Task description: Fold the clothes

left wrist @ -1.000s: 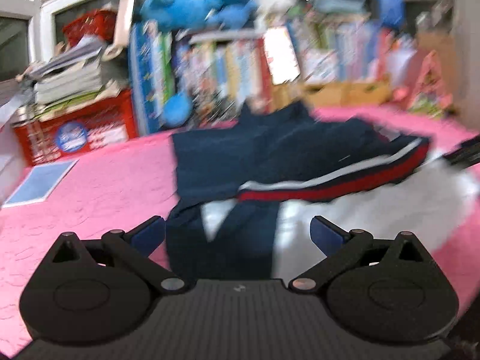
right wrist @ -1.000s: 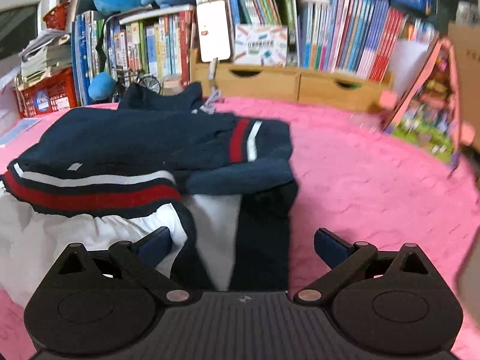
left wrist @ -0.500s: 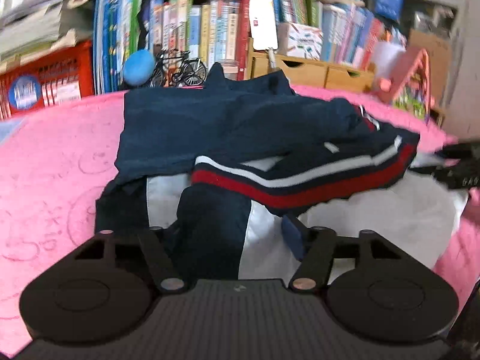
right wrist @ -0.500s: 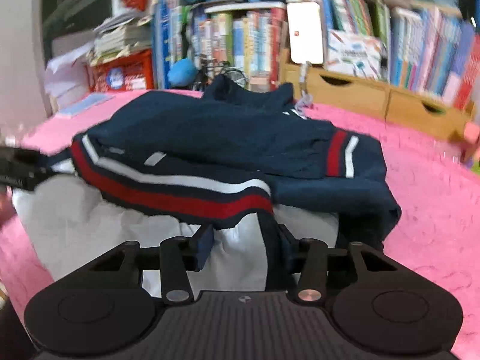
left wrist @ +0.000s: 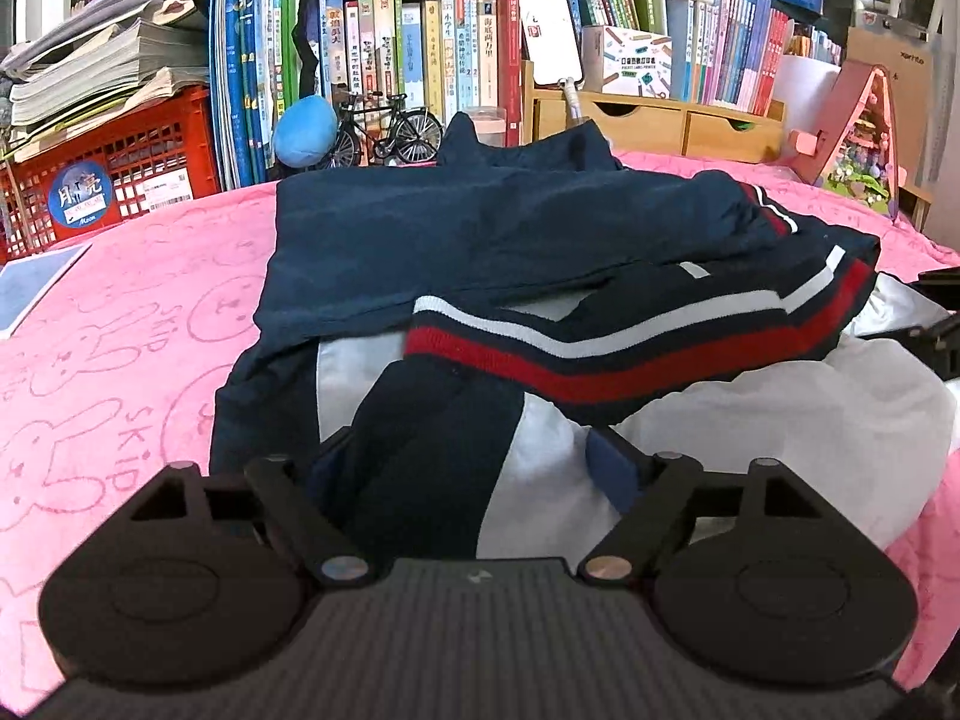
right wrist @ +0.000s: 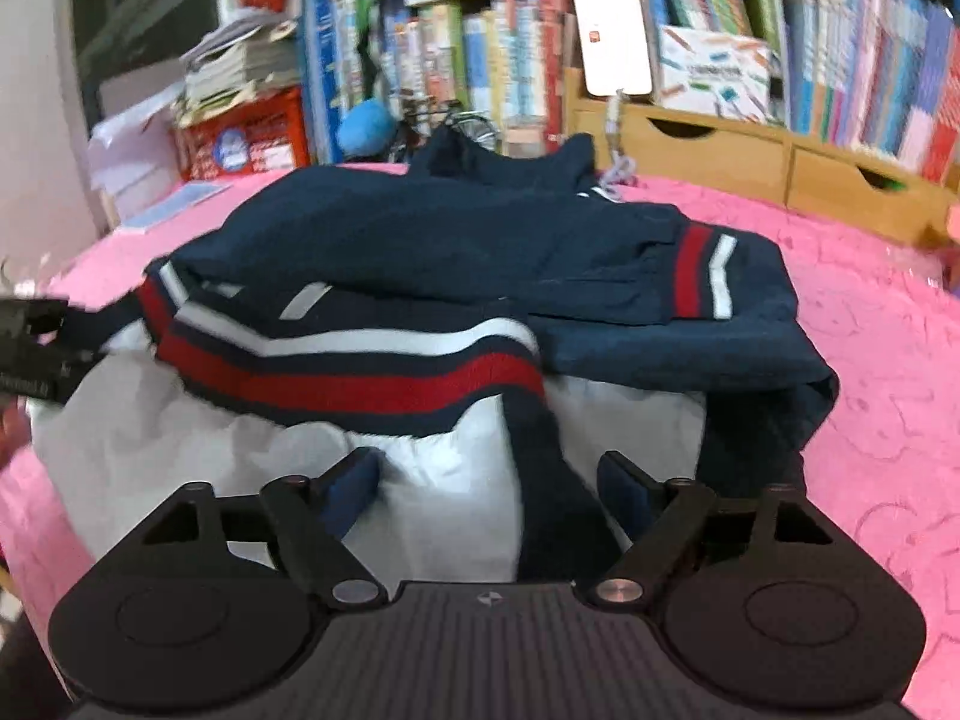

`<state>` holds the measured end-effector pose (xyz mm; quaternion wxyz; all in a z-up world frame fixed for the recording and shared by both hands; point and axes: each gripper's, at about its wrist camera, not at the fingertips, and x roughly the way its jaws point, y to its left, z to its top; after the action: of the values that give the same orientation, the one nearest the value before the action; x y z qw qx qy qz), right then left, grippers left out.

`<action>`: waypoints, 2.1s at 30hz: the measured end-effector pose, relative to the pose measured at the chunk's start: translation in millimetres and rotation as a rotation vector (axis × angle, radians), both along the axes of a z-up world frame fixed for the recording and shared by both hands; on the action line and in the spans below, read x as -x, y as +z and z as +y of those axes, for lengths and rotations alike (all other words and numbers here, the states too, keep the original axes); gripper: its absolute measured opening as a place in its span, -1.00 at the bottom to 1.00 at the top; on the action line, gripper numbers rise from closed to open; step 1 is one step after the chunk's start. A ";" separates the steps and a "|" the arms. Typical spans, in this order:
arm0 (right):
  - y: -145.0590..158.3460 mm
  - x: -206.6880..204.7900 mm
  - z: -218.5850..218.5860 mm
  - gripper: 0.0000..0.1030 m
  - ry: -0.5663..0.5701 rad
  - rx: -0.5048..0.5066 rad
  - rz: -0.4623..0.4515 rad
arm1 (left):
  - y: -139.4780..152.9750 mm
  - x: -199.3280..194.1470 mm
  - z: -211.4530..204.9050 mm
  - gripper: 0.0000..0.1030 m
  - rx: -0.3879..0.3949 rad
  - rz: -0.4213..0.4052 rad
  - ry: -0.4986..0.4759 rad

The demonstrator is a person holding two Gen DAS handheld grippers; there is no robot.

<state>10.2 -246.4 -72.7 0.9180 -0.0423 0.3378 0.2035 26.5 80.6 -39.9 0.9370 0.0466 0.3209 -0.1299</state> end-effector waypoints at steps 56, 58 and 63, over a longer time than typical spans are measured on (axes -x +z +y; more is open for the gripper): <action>32.8 -35.5 37.2 0.61 -0.088 0.116 -0.252 | 25.9 -38.5 -25.8 0.71 -0.321 -0.179 0.165; 25.3 -15.6 61.8 0.53 0.004 0.129 -0.233 | 14.7 -34.0 -33.7 0.71 -0.354 -0.142 0.153; 12.6 -7.3 50.8 0.43 -0.043 0.120 -0.171 | -2.6 -28.0 -20.6 0.74 -0.393 -0.119 0.207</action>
<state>17.4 -195.5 -60.2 0.9434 -0.1071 0.2709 0.1588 54.5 60.0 -42.5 0.9356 0.2025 0.2871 0.0350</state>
